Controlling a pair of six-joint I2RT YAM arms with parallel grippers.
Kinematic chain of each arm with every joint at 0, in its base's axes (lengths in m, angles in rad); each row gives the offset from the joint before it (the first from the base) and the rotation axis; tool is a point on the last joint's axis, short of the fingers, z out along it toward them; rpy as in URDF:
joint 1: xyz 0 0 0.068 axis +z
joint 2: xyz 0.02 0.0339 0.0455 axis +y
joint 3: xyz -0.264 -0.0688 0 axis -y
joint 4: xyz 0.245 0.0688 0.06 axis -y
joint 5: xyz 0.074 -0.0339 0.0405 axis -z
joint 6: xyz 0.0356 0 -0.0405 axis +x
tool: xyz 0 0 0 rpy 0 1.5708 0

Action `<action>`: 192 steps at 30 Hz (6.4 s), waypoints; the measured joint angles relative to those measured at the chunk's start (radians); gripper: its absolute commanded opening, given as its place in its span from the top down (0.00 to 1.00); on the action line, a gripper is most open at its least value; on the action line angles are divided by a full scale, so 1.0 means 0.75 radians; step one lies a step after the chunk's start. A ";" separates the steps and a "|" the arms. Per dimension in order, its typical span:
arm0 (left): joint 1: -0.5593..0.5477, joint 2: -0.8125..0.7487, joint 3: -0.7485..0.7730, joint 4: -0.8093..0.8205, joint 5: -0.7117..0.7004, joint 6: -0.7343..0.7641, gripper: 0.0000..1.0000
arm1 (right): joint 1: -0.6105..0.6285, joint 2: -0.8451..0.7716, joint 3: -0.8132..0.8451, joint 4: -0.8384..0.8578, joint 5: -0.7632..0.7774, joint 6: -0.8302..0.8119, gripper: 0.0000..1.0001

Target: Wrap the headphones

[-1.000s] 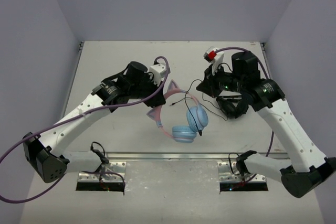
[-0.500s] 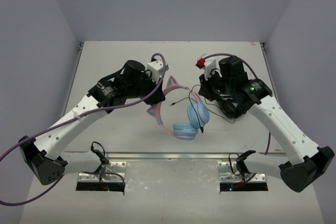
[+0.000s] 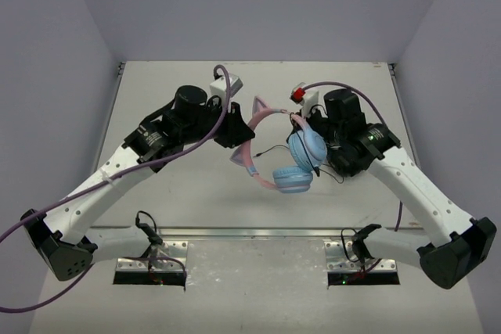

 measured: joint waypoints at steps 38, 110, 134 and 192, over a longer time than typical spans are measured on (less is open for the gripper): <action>0.386 0.304 1.085 -0.664 -1.035 -0.605 1.00 | 0.349 0.270 -0.413 1.207 -0.471 0.755 0.97; 0.199 -0.255 -0.356 -0.277 -0.148 0.108 1.00 | 0.542 0.262 0.512 0.113 0.573 -0.336 0.98; 0.129 -0.230 -0.247 -0.312 -0.235 0.145 1.00 | 0.241 0.230 0.281 0.117 0.495 -0.412 0.92; 0.117 0.126 1.062 -0.645 -1.143 -0.451 1.00 | 0.392 0.648 -0.148 1.545 -0.435 0.960 0.93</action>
